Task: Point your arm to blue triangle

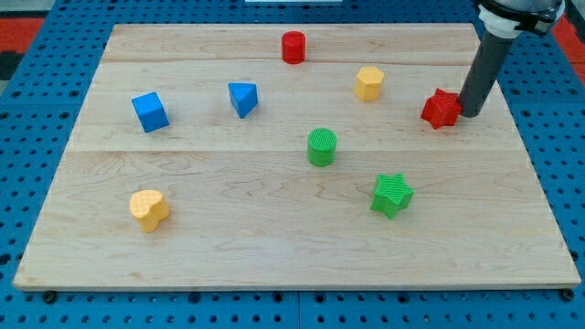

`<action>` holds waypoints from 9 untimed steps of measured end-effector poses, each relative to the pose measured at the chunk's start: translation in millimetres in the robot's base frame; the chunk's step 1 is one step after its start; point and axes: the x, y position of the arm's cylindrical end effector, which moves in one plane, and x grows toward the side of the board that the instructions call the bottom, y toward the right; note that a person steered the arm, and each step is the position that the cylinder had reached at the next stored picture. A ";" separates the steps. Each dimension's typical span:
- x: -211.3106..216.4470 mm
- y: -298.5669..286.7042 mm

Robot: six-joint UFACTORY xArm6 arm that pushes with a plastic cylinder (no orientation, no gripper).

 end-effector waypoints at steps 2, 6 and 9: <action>8.7 40.9; 26.7 -84.6; 8.9 -187.9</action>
